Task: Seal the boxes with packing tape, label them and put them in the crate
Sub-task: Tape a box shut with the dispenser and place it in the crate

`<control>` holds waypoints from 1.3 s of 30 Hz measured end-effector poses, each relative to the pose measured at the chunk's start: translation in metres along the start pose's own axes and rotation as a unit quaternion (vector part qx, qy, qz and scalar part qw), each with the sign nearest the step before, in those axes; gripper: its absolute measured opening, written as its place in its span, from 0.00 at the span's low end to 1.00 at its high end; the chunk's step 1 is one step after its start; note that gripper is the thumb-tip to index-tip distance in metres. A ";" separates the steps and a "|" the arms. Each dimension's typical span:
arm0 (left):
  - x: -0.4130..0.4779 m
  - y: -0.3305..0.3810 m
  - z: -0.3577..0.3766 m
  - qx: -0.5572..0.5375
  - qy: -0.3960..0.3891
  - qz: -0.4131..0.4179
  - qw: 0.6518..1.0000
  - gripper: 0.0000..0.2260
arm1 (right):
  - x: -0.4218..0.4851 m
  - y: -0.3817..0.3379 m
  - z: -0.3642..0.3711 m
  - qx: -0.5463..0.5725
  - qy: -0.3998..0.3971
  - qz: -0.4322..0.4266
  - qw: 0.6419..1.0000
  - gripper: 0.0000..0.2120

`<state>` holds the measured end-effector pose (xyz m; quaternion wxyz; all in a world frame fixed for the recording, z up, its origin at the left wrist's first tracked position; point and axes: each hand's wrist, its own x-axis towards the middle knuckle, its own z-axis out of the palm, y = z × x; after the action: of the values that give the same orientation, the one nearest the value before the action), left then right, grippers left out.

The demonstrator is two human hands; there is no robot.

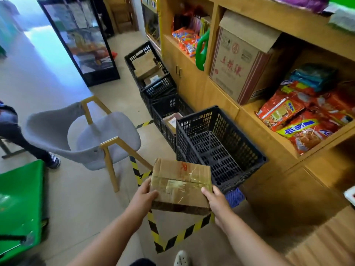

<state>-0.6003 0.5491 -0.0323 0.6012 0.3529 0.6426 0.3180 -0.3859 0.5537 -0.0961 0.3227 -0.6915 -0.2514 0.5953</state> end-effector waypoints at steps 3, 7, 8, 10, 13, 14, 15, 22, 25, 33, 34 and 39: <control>0.030 0.018 0.003 0.002 -0.013 -0.001 1.000 0.19 | 0.021 -0.021 0.002 -0.004 0.003 0.010 1.000 0.19; 0.090 0.044 0.007 0.011 -0.046 -0.003 0.999 0.20 | 0.063 -0.053 0.004 -0.006 0.038 0.012 0.999 0.13; 0.106 0.049 0.007 0.013 -0.058 -0.005 0.998 0.20 | 0.073 -0.059 0.006 -0.007 0.052 0.016 0.998 0.13; 0.136 0.060 0.007 0.023 -0.082 -0.008 0.996 0.20 | 0.091 -0.069 0.010 -0.002 0.085 0.023 0.996 0.12; 0.187 0.083 0.004 0.039 -0.131 -0.016 0.991 0.21 | 0.117 -0.092 0.020 0.007 0.146 0.037 0.989 0.10; 0.206 0.091 0.002 0.048 -0.142 -0.018 0.988 0.21 | 0.126 -0.101 0.024 0.015 0.161 0.041 0.986 0.10; 0.224 0.100 0.000 0.059 -0.154 -0.020 0.986 0.21 | 0.134 -0.109 0.028 0.024 0.171 0.046 0.984 0.11; 0.329 0.153 0.011 0.156 -0.250 0.004 0.956 0.25 | 0.184 -0.147 0.050 0.086 0.264 0.075 0.958 0.10; 0.360 0.158 0.026 0.167 -0.280 -0.004 0.945 0.25 | 0.203 -0.149 0.050 0.133 0.309 0.098 0.937 0.12; 0.444 0.170 0.099 0.207 -0.302 -0.014 0.930 0.21 | 0.276 -0.162 0.008 0.178 0.328 0.145 0.916 0.12; 0.456 0.172 0.109 0.235 -0.307 -0.002 0.922 0.21 | 0.286 -0.166 0.002 0.176 0.319 0.153 0.919 0.11; 0.513 0.175 0.153 0.425 -0.249 -0.008 0.870 0.23 | 0.347 -0.162 -0.020 0.165 0.283 0.208 0.922 0.22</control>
<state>-0.4496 1.0710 -0.1794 0.5359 0.6368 0.5471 -0.0895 -0.3029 0.9130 -0.2031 0.3588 -0.8047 0.1021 0.4618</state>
